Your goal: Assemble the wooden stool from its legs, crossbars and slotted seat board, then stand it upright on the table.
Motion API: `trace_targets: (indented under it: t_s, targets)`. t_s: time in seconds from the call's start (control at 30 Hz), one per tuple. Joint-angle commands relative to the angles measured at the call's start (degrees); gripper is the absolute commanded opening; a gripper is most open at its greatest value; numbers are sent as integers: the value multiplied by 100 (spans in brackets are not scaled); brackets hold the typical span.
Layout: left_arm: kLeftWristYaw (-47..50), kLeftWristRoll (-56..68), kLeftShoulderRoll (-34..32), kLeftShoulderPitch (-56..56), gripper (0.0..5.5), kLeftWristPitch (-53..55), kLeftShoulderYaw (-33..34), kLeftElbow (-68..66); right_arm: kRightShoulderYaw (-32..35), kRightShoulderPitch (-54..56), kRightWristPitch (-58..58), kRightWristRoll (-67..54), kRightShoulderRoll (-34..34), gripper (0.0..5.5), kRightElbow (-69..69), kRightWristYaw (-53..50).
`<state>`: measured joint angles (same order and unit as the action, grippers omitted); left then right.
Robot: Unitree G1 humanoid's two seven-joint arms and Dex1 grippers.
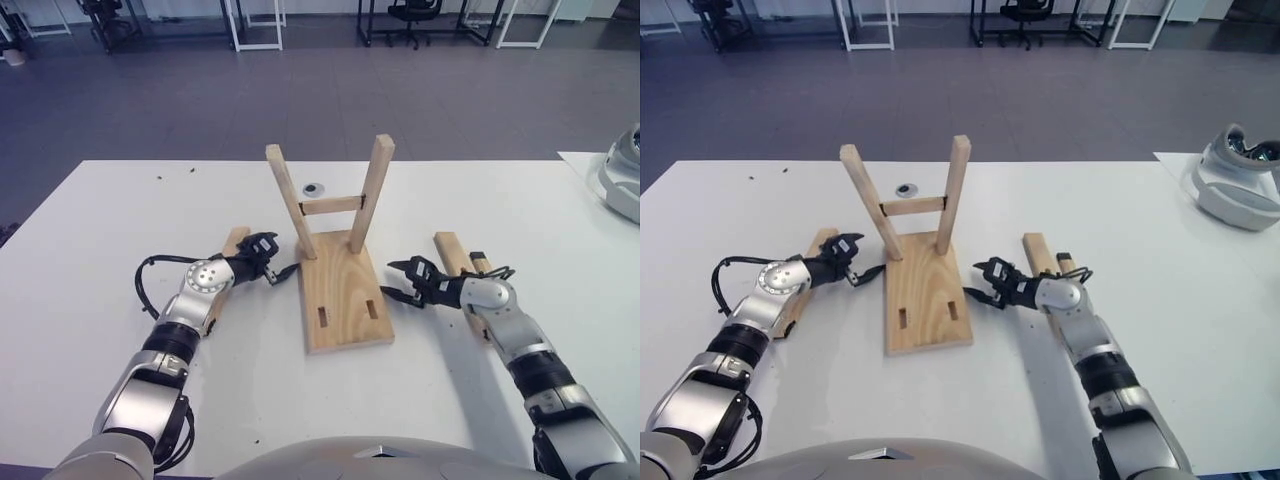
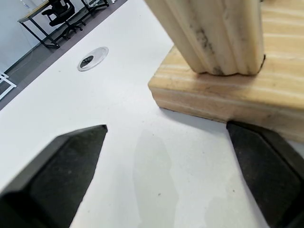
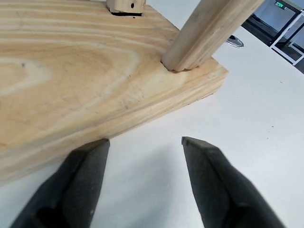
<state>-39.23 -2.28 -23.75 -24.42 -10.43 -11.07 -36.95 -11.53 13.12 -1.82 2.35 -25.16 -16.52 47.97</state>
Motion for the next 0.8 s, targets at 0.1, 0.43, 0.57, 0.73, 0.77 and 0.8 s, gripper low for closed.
trace_targets:
  t_s: [0.1, 0.43, 0.57, 0.73, 0.77, 0.8]
  targets:
    - [364, 95, 170, 110, 465, 14, 279, 343, 983, -32, 1009, -238, -45, 288, 998, -1159]
    - [1281, 963, 248, 1608, 465, 1263, 1458, 3695, 2947, -1147, 2597, -1650, 73, 288, 1458, -2068]
    - [1449, 1048, 368, 1926, 465, 1626, 1486, 4148, 2830, -1311, 2973, -1672, 123, 288, 1515, -2230]
    - [1584, 1097, 299, 1945, 465, 1891, 1627, 4321, 2801, -1395, 3210, -1638, 134, 288, 1443, -2390]
    - [1582, 1103, 303, 1948, 465, 1915, 1636, 4333, 2830, -1388, 3198, -1696, 153, 288, 1479, -2385]
    - [1580, 1105, 303, 1949, 465, 1930, 1640, 4341, 2846, -1384, 3192, -1735, 163, 288, 1502, -2386]
